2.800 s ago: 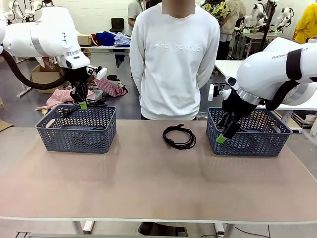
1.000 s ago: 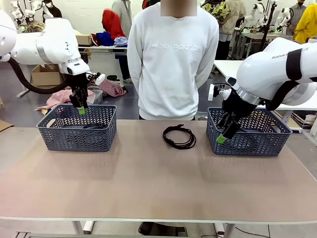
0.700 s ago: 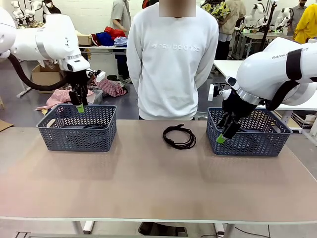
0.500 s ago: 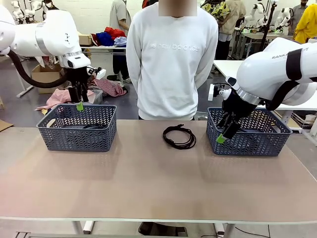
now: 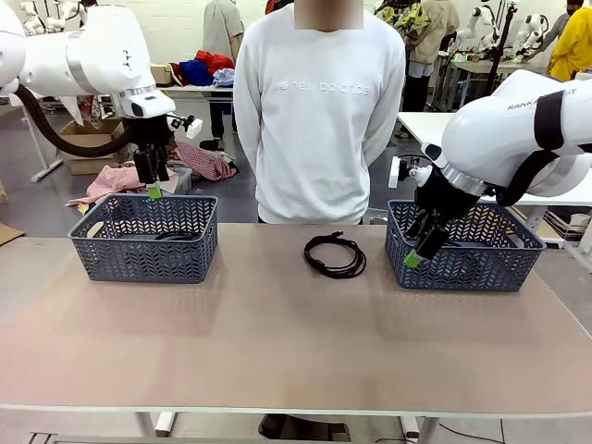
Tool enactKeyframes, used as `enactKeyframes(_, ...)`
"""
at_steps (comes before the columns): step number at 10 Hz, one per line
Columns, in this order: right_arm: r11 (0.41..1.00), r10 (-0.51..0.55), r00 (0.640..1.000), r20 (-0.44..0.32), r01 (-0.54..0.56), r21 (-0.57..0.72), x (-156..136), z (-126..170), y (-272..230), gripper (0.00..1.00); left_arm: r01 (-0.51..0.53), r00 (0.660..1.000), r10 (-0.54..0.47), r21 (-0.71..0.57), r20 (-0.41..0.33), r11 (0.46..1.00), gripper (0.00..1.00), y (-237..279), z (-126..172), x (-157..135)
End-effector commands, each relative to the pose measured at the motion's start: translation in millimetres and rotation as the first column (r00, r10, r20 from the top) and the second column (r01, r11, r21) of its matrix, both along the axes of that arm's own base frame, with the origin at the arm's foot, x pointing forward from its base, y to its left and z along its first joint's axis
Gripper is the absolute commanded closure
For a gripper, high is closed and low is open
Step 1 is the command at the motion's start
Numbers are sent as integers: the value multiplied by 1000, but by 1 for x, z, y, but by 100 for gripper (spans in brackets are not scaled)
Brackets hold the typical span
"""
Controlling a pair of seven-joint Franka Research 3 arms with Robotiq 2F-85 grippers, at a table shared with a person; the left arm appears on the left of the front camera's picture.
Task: Organize the cables according to human instructions.
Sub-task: Pick up a bundle of cables and place it in the basket indicated by the human.
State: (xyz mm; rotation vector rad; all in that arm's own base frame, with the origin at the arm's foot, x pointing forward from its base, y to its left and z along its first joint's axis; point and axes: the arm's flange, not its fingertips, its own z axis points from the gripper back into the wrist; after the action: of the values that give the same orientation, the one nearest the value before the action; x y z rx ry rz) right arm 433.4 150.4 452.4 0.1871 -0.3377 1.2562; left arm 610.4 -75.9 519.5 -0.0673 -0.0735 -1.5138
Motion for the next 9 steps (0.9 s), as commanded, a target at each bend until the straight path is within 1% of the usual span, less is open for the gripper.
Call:
enactKeyframes(1,1000,-13,1000,2,13,-10,1,2,1,0,36,999,-36,14,-5,999,0,7,-5,3)
enactKeyframes(5,1000,-13,1000,2,13,-10,1,2,1,0,36,999,-36,14,-5,999,0,7,-5,3)
enactKeyframes(6,1000,-13,1000,2,13,-10,1,2,1,0,18,1000,-18,4,-9,1000,0,3,-7,3)
enactKeyframes(7,1000,-13,1000,2,13,-10,1,2,1,0,-54,998,54,-11,15,998,0,-11,-9,-6)
enactKeyframes(9,1000,-13,1000,2,13,-10,1,2,1,0,-97,994,100,-53,38,994,0,-37,-15,-32)
